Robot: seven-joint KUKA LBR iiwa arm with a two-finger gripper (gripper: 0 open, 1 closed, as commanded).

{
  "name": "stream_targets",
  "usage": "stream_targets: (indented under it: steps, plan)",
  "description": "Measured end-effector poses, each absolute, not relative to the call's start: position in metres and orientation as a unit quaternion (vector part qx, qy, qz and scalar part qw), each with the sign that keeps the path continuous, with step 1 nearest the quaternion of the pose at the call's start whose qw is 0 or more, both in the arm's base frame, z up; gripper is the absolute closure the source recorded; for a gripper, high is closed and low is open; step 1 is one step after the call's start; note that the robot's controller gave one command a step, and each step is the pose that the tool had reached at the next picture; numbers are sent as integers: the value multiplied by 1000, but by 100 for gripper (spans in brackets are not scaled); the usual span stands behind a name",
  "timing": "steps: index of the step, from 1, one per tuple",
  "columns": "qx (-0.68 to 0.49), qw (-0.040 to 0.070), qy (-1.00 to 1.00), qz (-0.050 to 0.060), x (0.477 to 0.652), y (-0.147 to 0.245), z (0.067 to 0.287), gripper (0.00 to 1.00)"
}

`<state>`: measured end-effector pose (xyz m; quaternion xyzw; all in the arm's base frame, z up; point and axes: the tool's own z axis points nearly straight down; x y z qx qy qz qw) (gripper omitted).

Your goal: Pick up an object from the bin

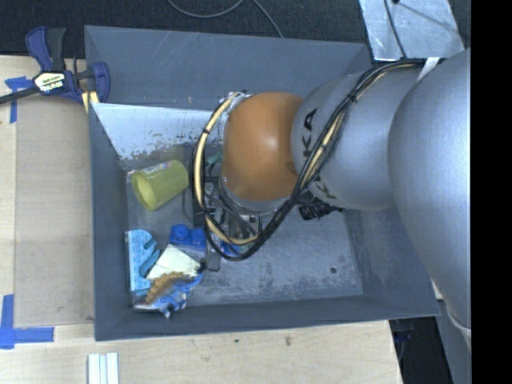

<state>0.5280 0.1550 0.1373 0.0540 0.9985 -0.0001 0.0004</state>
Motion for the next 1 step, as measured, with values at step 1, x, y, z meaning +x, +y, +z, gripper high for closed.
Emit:
stream_targets:
  steps: [1]
  plan:
    - [70, 6, 998, 2, 537, 158, 147, 0]
